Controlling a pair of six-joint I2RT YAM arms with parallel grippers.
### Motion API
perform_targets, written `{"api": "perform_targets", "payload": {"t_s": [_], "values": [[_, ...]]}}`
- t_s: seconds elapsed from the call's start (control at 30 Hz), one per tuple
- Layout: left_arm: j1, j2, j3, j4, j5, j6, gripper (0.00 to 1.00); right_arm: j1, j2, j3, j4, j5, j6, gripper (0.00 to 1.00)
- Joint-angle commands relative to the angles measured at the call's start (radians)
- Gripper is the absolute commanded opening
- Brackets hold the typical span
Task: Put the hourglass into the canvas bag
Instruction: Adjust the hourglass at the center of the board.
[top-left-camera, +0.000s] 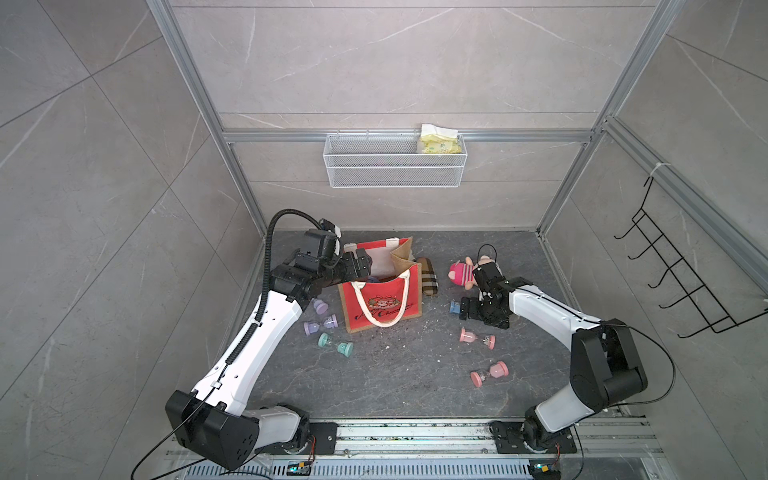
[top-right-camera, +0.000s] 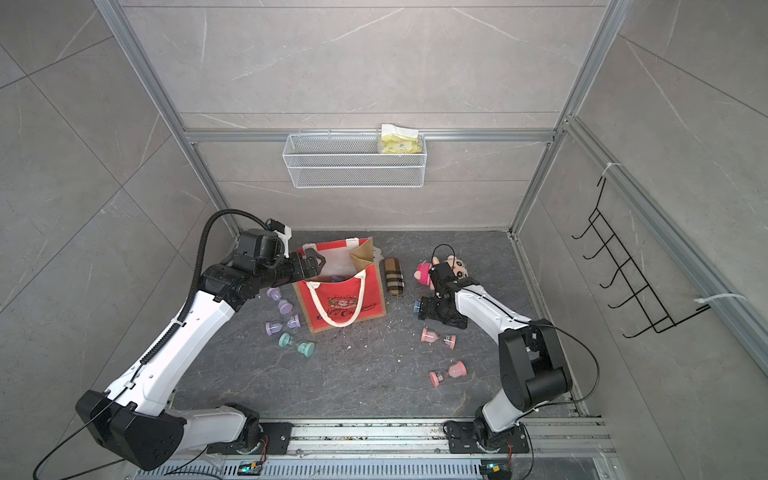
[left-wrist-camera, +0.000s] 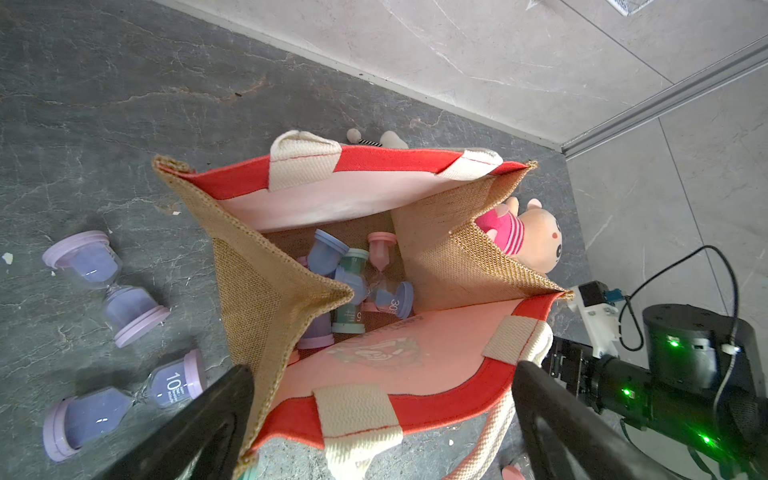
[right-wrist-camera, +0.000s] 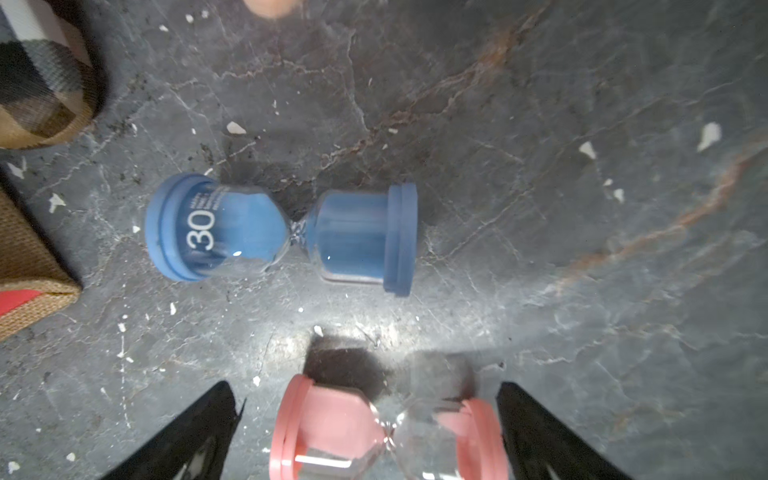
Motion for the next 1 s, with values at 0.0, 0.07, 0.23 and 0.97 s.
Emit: {"api": "perform_targets", "payload": {"t_s": [0.0,0.07,0.23,0.97], "values": [[-0.006,-0.037,-0.010,-0.001,-0.031,-0.011,1.00,-0.003,-0.010,-0.050,0.040,-0.046,-0.026,0.99],[-0.007,-0.039,-0.012,-0.001,-0.032,-0.010,1.00,-0.004,-0.016,-0.073,0.041,-0.064,-0.038,0.99],[-0.007,-0.038,-0.010,-0.001,-0.044,-0.005,1.00,-0.004,-0.055,-0.118,0.033,-0.068,-0.058,0.99],[-0.008,-0.064,-0.020,0.003,-0.054,-0.019,1.00,0.041,-0.178,-0.058,-0.231,0.102,-0.027,1.00]]}}
